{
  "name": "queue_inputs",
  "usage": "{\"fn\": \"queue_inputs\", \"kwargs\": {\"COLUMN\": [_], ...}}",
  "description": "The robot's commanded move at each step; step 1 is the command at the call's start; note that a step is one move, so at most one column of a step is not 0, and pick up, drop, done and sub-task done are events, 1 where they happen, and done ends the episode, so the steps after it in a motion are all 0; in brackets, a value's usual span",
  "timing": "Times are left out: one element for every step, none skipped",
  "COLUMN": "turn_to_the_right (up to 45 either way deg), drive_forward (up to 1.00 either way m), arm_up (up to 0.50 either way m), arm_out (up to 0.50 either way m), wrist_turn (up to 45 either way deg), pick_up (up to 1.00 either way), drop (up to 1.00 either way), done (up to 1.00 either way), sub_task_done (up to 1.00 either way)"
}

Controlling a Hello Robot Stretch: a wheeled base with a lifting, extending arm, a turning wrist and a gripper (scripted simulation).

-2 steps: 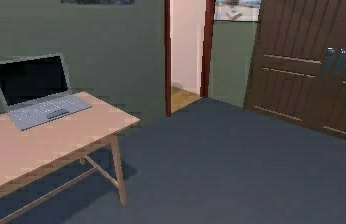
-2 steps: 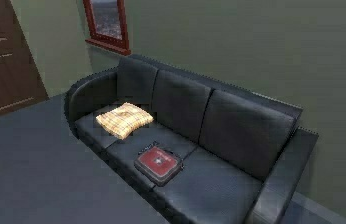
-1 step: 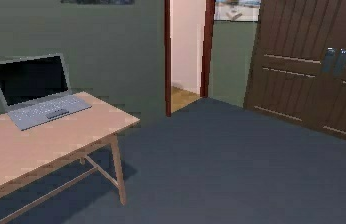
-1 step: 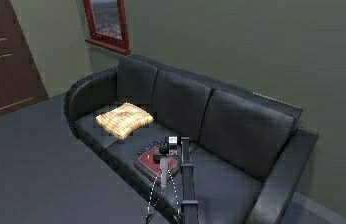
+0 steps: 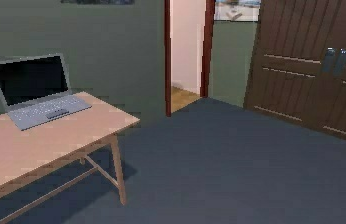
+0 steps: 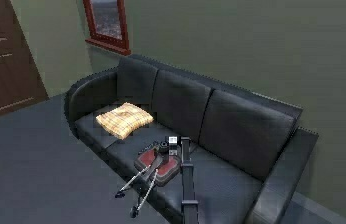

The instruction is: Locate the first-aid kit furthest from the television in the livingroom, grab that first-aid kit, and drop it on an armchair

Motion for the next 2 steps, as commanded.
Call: {"fn": "queue_inputs", "kwargs": {"turn_to_the_right": [0.0, 0.0], "drive_forward": [0.00, 0.00], "arm_up": [0.00, 0.00], "arm_out": [0.00, 0.00], "wrist_turn": [45.0, 45.0], "pick_up": [0.00, 0.00], "drop": [0.00, 0.00], "done": [0.00, 0.00], "sub_task_done": [0.00, 0.00]}}
